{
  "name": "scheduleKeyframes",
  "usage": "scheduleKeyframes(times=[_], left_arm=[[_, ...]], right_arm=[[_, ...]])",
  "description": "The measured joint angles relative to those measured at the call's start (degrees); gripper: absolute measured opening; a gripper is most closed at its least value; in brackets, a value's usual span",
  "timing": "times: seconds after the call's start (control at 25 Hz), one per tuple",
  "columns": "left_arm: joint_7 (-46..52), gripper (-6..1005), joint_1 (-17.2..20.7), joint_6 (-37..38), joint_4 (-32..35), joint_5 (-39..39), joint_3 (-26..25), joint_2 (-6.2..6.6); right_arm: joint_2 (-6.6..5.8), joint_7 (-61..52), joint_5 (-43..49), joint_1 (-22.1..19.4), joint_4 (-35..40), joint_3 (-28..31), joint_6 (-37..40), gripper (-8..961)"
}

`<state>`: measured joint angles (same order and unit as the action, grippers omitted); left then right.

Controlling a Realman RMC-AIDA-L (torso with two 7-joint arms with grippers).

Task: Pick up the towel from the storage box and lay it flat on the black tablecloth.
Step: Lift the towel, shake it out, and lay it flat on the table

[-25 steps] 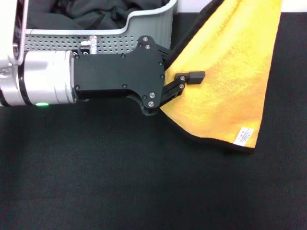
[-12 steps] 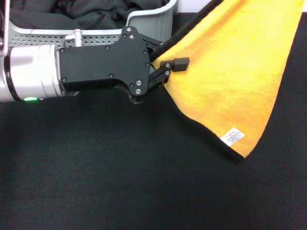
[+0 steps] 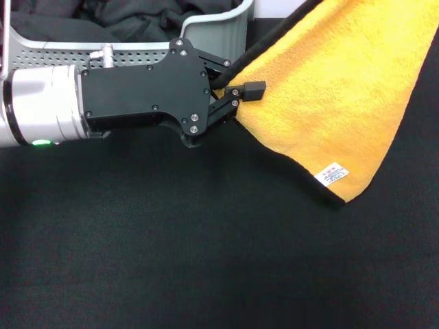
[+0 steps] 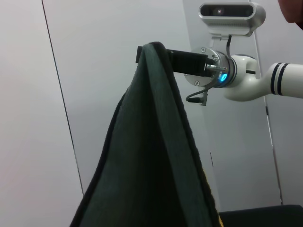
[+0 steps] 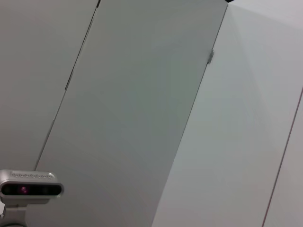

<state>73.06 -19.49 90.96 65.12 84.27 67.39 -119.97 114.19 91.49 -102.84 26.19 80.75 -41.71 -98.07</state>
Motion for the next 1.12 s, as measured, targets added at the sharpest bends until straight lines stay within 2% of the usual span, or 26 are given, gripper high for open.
scheduleKeyframes(times=[0.28,0.56,1.12], left_arm=[[-0.03,52,0.08,0.30,-0.77,-1.39,-1.58,0.01],[-0.11,54,-0.33,1.53,-5.29,-5.58,-4.29,0.22],[-0.37,58,-0.23,6.37,-8.11,-6.53,-6.69,0.24]], right_arm=[[-0.06,0.31,-0.03,-0.91,-0.13,0.73,0.12,37],[-0.08,0.35,-0.06,-1.69,-0.28,1.52,0.06,40],[0.13,0.44,-0.35,-2.86,-1.09,1.63,-0.15,48]])
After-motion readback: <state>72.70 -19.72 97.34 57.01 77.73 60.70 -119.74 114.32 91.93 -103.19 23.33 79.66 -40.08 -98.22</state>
